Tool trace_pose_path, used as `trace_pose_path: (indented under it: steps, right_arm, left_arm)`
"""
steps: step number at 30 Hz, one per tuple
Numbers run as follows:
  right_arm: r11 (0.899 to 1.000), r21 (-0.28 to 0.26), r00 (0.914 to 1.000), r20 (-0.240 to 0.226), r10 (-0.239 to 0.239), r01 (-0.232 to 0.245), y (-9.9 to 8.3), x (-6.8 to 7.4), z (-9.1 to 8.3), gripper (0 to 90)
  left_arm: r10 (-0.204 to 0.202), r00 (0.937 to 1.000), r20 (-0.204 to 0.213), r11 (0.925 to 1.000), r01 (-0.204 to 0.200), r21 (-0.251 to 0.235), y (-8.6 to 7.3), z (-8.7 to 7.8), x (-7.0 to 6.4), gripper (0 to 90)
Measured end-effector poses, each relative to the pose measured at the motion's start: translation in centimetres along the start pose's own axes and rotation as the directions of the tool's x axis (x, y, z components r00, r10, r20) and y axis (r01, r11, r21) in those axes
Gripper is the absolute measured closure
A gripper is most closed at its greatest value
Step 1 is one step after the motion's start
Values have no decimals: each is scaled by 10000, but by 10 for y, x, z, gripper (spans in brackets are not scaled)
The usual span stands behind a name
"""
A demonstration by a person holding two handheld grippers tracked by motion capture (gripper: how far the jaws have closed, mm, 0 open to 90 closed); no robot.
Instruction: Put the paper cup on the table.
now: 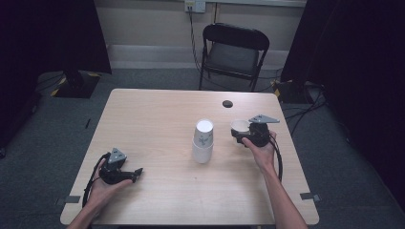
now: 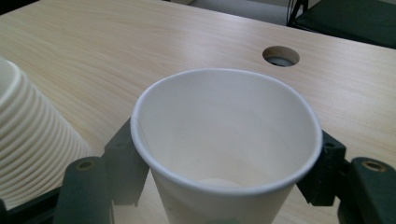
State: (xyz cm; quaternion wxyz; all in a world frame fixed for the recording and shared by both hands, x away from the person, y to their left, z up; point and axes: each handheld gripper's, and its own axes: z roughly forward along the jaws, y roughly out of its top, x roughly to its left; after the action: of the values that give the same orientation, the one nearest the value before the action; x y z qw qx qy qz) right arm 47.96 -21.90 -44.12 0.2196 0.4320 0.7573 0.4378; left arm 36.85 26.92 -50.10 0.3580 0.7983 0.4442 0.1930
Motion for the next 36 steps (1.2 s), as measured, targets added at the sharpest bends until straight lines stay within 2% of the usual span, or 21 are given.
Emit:
trace_pose_path:
  steps: [5, 19, 28, 36]
  right_arm:
    - [9998, 42, 9993, 323, 193, -194, -6, -3, 10, 300]
    - [9997, 150, 9990, 410, 172, -178, -20, 2, 20, 280]
    - [9981, 432, 9985, 357, 419, -435, -31, 1, 8, 267]
    - [9976, 549, 9991, 26, 427, -428, -31, 8, 14, 254]
  left_arm:
    - [52, 10000, -16, 10000, -51, 37, 0, 0, 0, 149]
    - [97, 9999, 57, 9999, -97, 68, 0, 0, 0, 143]
    - [61, 10000, -37, 10000, -61, 55, 0, 0, -1, 146]
    - [57, 10000, -24, 10000, -57, 57, 0, 0, 0, 145]
